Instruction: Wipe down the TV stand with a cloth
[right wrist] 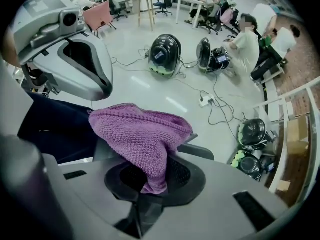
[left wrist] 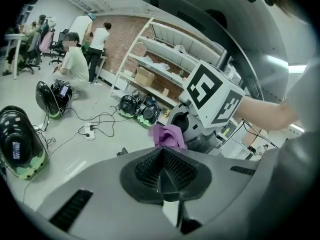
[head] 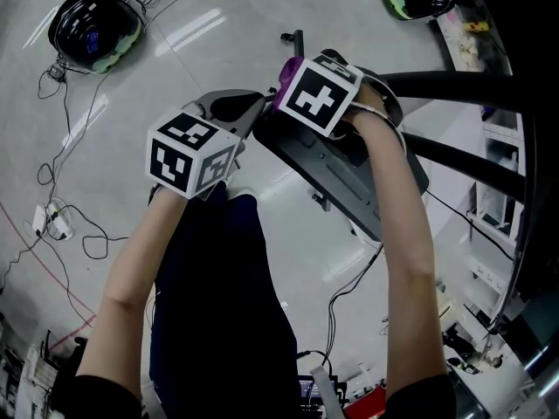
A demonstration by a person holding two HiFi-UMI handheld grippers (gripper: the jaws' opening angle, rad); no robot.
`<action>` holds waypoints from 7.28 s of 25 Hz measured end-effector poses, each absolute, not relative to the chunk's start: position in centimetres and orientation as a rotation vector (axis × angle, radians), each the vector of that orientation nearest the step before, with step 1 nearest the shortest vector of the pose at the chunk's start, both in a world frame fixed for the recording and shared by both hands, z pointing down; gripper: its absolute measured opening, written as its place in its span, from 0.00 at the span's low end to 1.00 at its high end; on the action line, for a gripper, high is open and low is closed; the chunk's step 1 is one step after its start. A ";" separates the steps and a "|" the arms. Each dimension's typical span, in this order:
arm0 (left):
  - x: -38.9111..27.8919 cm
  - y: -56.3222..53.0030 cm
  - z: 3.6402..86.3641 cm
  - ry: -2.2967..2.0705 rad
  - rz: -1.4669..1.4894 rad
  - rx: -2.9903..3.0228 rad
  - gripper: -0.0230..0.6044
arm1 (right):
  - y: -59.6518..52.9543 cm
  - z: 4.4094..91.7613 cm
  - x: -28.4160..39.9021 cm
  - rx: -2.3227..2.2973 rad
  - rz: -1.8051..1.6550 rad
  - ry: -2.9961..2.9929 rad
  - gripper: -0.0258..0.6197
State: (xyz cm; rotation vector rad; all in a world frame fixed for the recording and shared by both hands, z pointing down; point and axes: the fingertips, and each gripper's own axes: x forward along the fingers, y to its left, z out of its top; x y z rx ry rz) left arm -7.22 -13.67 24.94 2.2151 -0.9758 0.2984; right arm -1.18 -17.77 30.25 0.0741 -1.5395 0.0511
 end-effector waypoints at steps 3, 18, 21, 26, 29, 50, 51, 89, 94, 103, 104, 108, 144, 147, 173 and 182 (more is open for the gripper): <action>-7.0 -13.6 24.9 -0.970 0.299 2.219 0.05 | -17.3 30.3 0.6 0.050 0.045 -1.457 0.16; -6.3 -13.3 24.4 -0.959 0.280 2.223 0.05 | -15.6 30.4 2.8 -0.075 -0.043 -1.335 0.16; -6.2 -13.5 23.9 -0.955 0.271 2.238 0.05 | -16.8 28.7 2.0 0.068 -0.071 -1.456 0.16; -5.5 -14.1 23.0 -0.959 0.249 2.272 0.05 | -17.9 24.9 2.5 0.322 -0.050 -1.605 0.16; -4.3 -14.4 22.3 -0.944 0.242 2.300 0.05 | -18.7 22.2 3.8 0.466 -0.076 -1.685 0.16; 2.3 -13.1 22.2 -0.849 0.308 2.354 0.05 | -21.2 23.8 16.6 0.784 0.230 -2.001 0.16; 2.4 -13.1 22.2 -0.851 0.310 2.354 0.05 | -21.3 24.3 16.8 0.777 0.272 -2.007 0.16; 12.9 -8.4 19.7 -0.559 0.336 2.490 0.05 | -14.6 28.9 29.3 0.970 0.538 -1.836 0.16; 14.4 -7.5 19.7 -0.509 0.352 2.498 0.05 | -13.1 28.9 31.7 1.046 0.569 -1.813 0.16; 17.7 -6.0 19.9 -0.447 0.376 2.509 0.05 | -10.7 28.8 37.0 1.154 0.600 -1.750 0.16; 18.0 -5.9 20.0 -0.442 0.379 2.509 0.05 | -10.5 28.8 37.5 1.166 0.602 -1.742 0.16; 19.3 -5.5 19.9 -0.421 0.380 2.511 0.05 | -9.6 28.9 39.9 1.231 0.626 -1.711 0.16; 16.5 -4.5 21.3 -0.478 0.420 2.450 0.05 | -6.6 23.8 29.0 1.272 0.380 -1.879 0.16; 15.4 -4.5 21.5 -0.490 0.426 2.444 0.05 | -6.9 24.7 25.7 1.223 0.473 -1.964 0.16; 12.2 -4.2 22.8 -0.540 0.432 2.391 0.05 | -10.6 29.6 18.2 0.858 -0.079 -1.732 0.15; 12.6 -3.5 23.0 -0.511 0.435 2.378 0.05 | -9.4 29.6 20.2 0.795 -0.135 -1.639 0.15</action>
